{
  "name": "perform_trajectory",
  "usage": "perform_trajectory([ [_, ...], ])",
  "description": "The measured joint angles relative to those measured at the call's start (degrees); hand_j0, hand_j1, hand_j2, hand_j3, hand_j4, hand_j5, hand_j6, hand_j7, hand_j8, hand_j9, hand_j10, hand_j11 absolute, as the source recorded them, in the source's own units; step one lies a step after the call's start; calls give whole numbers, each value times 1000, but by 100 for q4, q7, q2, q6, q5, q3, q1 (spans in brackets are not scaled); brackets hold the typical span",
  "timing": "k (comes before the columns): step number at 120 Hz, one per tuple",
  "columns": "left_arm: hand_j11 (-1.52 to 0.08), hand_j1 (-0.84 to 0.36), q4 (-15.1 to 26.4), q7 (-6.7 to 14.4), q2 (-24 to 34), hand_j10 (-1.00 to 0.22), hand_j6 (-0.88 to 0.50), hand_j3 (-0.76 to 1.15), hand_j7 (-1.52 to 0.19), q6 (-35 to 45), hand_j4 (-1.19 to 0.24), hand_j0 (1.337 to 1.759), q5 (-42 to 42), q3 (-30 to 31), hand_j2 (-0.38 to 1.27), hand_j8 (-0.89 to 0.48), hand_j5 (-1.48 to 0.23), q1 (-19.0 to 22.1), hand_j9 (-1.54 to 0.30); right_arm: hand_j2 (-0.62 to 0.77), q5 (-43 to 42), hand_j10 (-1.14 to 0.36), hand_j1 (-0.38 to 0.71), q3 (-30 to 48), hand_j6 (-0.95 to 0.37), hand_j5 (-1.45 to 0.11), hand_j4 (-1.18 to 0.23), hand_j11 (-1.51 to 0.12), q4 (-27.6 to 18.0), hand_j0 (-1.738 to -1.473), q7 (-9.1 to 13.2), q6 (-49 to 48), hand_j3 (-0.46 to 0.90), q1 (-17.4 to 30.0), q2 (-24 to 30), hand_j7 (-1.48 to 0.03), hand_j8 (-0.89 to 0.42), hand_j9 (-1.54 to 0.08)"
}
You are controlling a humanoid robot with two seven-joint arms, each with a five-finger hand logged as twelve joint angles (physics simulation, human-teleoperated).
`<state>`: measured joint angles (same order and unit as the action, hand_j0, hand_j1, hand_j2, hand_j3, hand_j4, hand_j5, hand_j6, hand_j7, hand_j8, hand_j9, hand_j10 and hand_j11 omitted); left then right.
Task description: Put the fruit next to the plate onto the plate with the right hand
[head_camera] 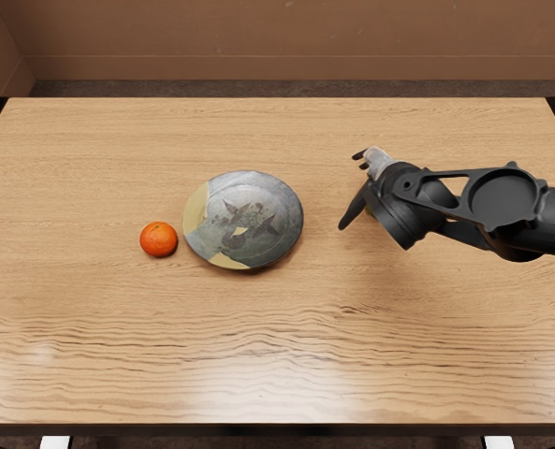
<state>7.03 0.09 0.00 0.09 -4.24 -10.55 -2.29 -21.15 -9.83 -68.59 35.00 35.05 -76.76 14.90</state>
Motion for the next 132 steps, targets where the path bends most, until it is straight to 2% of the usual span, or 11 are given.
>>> perform_trajectory([
  [52,-26,325,0,0,0,-21,-21,0,-27,0,-21,1658,0,0,4,-21,-27,0,-27,-34,17,-175,-140,-103,-176,-227,-176,-227,55,-1658,0,-6,0,48,91,-227,-176,-227],
  [72,-26,325,0,0,0,-21,-21,0,-26,0,-21,1658,0,0,4,-21,-27,0,-26,-38,14,-101,-115,-156,-198,-254,-198,-255,56,-1658,0,-11,0,75,105,-255,-132,-256],
  [132,-27,325,0,0,0,-21,-21,0,-27,0,-21,1658,-1,0,4,-21,-27,0,-27,-59,31,-294,13,-374,-302,-393,-303,-393,128,-1658,0,-5,0,67,339,-393,-284,-393],
])
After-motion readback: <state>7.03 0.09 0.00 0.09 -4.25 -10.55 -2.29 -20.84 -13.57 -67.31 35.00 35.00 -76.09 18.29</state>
